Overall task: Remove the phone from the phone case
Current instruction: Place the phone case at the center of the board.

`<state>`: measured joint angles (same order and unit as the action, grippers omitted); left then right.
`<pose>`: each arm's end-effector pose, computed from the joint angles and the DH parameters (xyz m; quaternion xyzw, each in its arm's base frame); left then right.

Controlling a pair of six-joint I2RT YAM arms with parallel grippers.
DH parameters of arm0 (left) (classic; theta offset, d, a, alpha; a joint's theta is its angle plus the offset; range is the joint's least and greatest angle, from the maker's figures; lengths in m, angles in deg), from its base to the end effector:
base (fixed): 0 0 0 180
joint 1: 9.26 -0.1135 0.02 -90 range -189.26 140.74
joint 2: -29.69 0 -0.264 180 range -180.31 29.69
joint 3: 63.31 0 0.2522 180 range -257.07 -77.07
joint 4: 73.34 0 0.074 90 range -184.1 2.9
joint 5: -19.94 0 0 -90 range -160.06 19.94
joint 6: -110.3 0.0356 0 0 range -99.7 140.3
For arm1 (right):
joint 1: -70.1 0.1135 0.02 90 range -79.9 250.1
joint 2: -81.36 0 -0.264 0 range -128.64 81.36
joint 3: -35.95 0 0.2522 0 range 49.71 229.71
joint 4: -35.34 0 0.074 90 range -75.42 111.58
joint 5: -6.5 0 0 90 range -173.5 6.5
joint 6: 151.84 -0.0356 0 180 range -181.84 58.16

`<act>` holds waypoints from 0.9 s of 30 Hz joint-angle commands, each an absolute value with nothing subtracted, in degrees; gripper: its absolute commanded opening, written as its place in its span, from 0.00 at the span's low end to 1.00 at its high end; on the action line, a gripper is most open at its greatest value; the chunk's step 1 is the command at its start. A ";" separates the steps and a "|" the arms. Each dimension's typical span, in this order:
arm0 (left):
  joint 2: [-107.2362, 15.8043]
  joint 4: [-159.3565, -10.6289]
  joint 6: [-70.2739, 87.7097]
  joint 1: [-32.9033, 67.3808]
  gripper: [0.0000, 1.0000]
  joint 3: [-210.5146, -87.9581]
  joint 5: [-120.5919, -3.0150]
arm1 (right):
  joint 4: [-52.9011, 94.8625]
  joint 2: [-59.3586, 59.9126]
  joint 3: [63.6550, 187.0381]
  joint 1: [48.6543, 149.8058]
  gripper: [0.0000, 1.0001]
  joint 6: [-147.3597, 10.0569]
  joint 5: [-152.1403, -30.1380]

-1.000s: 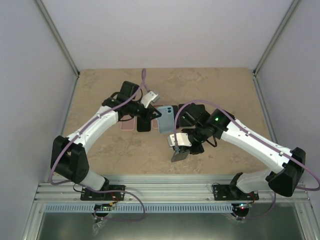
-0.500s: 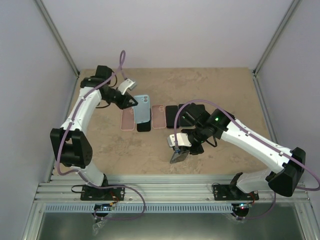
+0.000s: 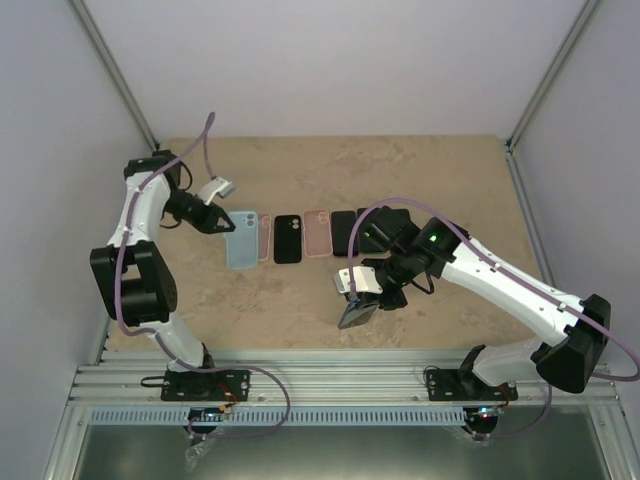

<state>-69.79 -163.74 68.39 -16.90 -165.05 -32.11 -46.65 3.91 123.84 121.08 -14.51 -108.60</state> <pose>0.3189 0.0207 0.2818 0.3318 0.8854 -0.2802 0.1655 0.1421 0.1993 0.3161 -0.7516 0.6038 0.2194 0.1496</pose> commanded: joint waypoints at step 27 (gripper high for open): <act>-99.17 -157.12 70.05 -27.53 0.00 -180.68 -37.39 | -46.10 2.04 123.78 121.31 0.01 -14.82 -110.97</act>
